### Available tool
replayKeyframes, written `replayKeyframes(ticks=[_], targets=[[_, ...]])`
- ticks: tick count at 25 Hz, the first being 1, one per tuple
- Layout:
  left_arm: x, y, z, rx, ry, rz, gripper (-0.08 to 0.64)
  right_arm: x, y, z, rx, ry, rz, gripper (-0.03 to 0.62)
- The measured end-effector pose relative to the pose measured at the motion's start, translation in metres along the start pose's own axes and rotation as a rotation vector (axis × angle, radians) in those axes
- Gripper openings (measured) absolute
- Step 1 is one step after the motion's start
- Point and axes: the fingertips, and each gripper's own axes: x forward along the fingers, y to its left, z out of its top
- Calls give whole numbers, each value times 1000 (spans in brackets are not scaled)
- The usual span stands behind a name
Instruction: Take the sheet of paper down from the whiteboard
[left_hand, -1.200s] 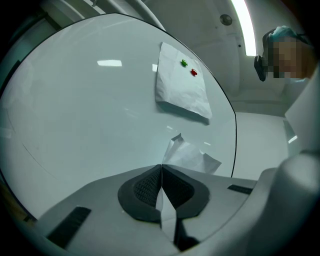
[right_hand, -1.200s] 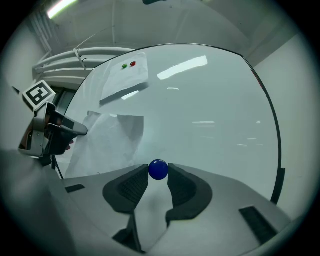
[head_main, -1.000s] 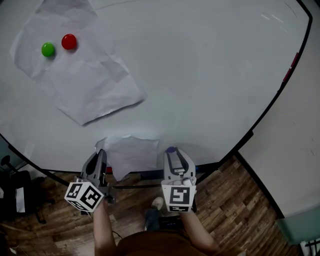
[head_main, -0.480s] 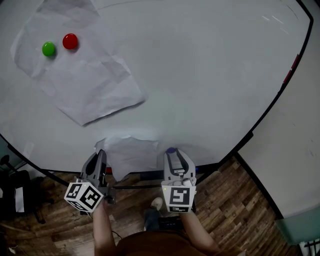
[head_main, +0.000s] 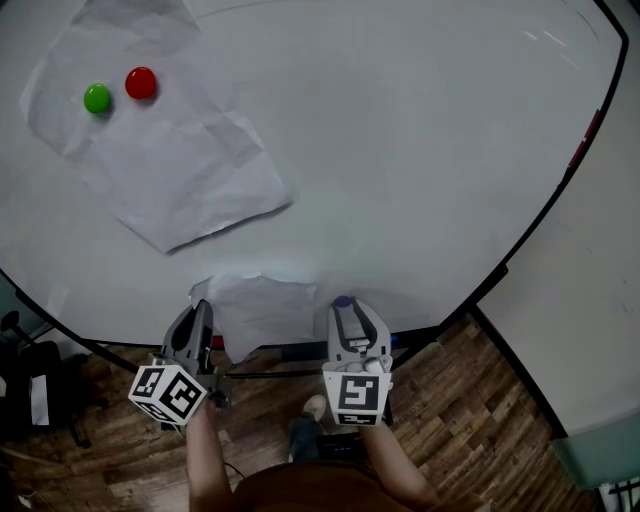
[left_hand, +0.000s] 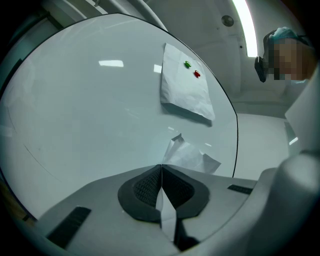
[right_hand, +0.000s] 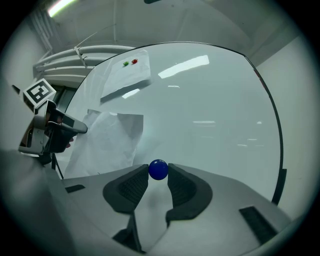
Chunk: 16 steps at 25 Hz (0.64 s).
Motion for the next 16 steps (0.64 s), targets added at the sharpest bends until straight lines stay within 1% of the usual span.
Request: replayKeyframes(ticks=[16], targets=[[0, 6, 3, -13, -7, -6, 25, 3, 6, 0, -2, 1, 4, 135]])
